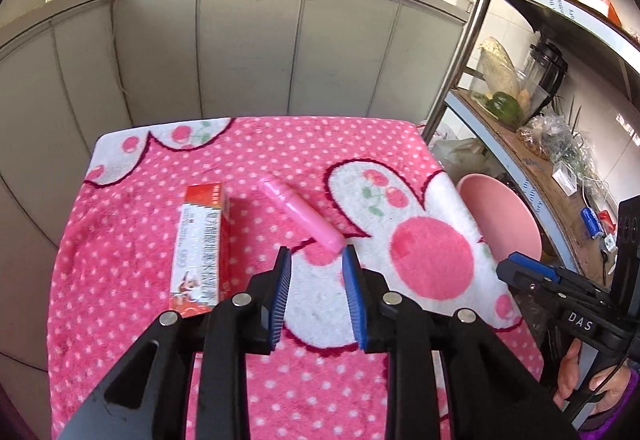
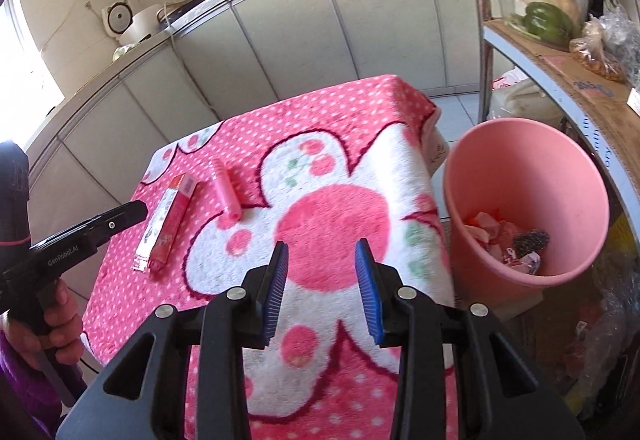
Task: Collect trash
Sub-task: 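Move both open tools back over the table, then lower the open left tool around the red ointment box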
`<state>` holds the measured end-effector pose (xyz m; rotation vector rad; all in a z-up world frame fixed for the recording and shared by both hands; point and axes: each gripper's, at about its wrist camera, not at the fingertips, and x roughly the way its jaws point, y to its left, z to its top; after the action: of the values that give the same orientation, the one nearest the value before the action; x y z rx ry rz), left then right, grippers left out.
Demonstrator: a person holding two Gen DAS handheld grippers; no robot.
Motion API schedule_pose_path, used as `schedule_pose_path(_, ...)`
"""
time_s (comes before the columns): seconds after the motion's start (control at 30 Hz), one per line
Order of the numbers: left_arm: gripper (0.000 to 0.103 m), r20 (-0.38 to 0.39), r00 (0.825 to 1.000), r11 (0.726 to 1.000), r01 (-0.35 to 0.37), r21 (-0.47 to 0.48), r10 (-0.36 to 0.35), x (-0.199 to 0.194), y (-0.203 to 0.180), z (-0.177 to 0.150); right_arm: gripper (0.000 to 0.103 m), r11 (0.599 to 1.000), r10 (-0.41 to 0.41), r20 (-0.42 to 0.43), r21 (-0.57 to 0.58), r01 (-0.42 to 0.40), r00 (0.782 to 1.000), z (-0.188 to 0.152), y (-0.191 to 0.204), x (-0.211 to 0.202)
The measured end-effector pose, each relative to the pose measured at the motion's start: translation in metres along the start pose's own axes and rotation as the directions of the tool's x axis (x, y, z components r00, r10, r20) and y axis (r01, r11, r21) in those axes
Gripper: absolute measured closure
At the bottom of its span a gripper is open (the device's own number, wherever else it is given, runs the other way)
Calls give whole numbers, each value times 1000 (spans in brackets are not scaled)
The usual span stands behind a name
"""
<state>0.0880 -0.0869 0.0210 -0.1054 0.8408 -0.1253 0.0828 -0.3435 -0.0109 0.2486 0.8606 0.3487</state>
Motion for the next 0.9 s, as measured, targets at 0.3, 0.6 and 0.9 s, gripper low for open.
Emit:
schedule_pose_path(0.3, 75, -25, 993, 989, -114, -92, 112, 8, 59, -5, 68, 996, 55, -49, -64, -58, 997, 4, 30, 22)
schedule_pose_path(0.6, 74, -102, 983, 983, -163, -84, 154, 42, 75, -10, 68, 990, 77, -84, -116, -86, 994, 6, 48, 42)
schedule_pose_path(0.9, 67, -122, 981, 985, -161, -62, 152, 55, 76, -14, 68, 985, 85, -105, -143, -99, 991, 12, 58, 57)
